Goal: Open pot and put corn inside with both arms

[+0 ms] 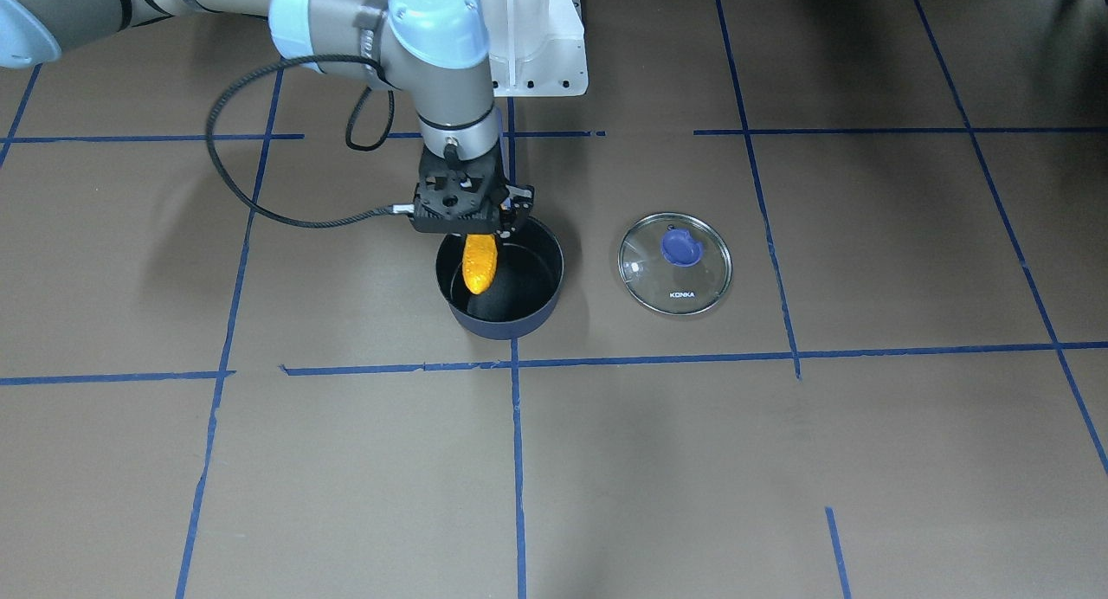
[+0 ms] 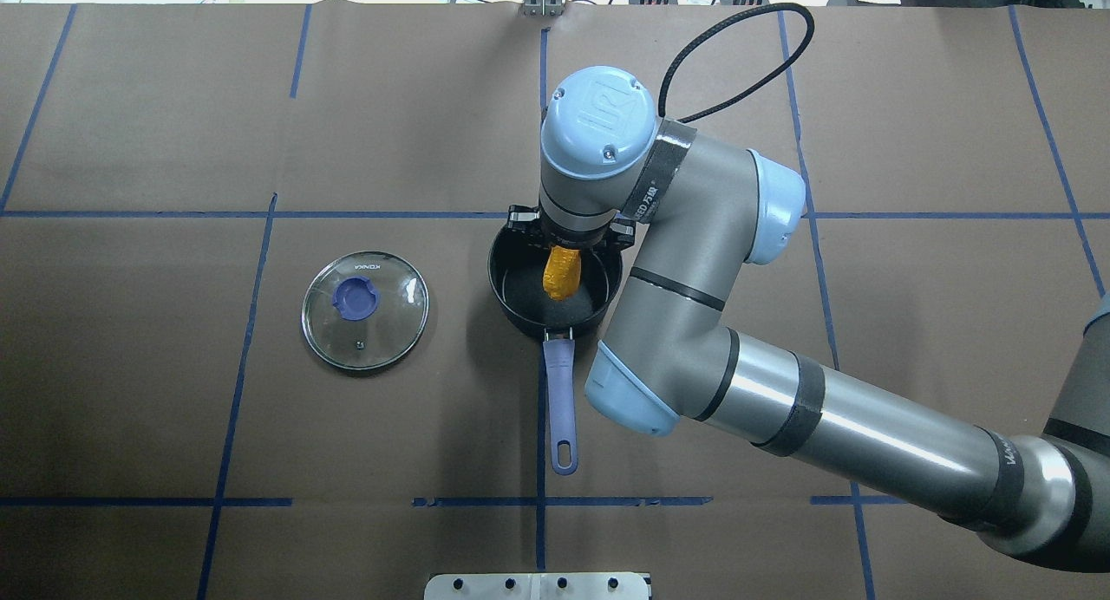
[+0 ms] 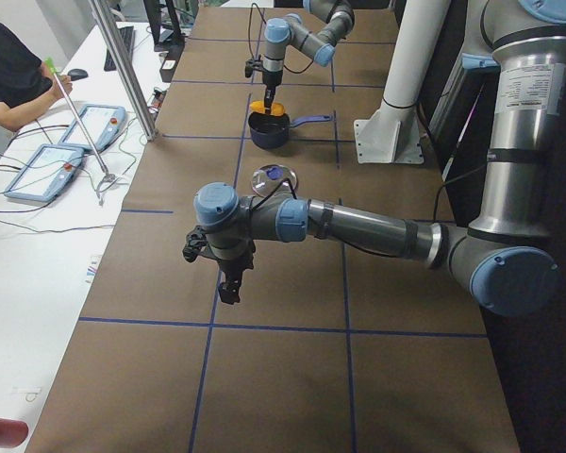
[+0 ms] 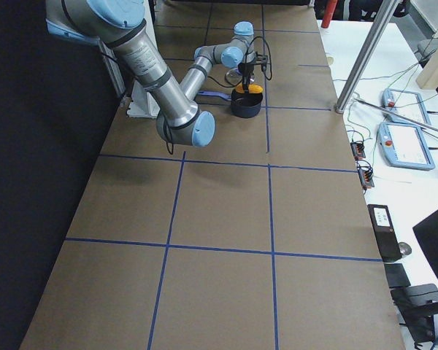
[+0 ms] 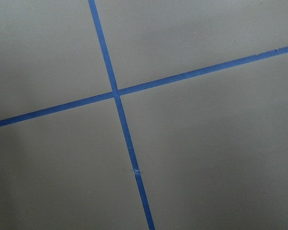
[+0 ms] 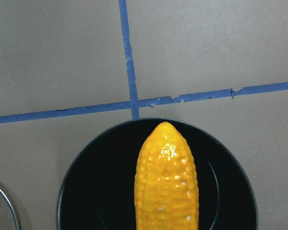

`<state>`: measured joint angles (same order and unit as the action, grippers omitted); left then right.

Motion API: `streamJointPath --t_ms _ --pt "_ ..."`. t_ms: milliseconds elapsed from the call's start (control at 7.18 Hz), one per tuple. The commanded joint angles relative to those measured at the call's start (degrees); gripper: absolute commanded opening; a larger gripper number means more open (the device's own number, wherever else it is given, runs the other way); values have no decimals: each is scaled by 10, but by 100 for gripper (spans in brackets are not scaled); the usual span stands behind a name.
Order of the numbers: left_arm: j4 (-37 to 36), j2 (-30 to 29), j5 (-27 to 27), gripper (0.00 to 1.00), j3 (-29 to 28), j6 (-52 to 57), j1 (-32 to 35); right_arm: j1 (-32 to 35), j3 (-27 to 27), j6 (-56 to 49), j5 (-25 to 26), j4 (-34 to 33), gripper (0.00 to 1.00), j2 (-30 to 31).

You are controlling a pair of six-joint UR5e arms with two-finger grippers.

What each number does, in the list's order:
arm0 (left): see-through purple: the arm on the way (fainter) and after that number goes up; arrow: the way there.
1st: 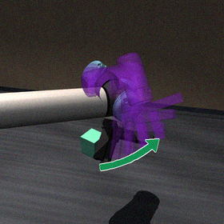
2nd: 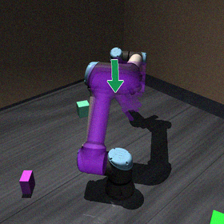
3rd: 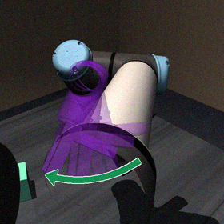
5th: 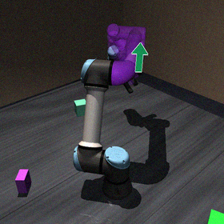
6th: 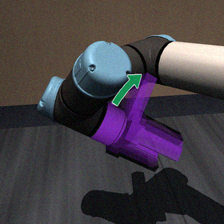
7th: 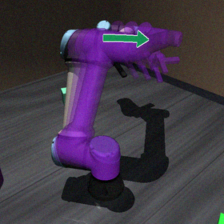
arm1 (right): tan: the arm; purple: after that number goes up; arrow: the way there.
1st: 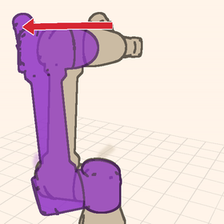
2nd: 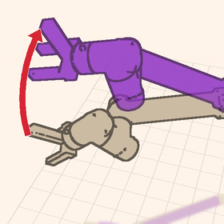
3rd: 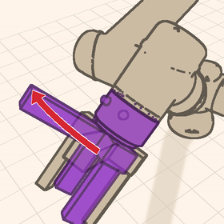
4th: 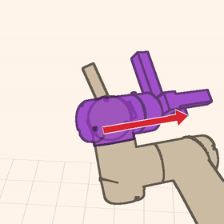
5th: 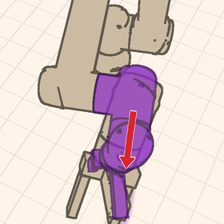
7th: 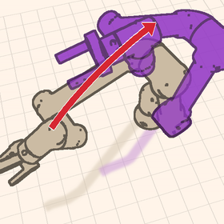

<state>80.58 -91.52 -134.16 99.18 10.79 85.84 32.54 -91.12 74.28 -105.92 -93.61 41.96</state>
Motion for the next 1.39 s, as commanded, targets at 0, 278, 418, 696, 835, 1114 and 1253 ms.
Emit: streamJointPath --t_ms 0,278,418,696,835,1114,1253 --pt "7 3 0 100 -1 -1 0 0 3 1 0 0 99 -2" --pt "6 6 0 100 -3 -1 0 2 0 1 -2 0 99 0" --pt "6 17 0 100 -8 -2 0 9 -4 -9 -4 0 99 3" --pt "7 20 -1 100 -30 -2 4 57 -61 -75 -48 0 99 70" --pt "7 20 -3 100 -47 -1 14 86 -110 -151 -67 1 99 127" --pt "6 35 -6 100 -51 -1 51 153 -151 -260 -117 4 99 211" --pt "11 39 -33 100 -51 -1 57 185 -151 -297 -139 4 99 233"
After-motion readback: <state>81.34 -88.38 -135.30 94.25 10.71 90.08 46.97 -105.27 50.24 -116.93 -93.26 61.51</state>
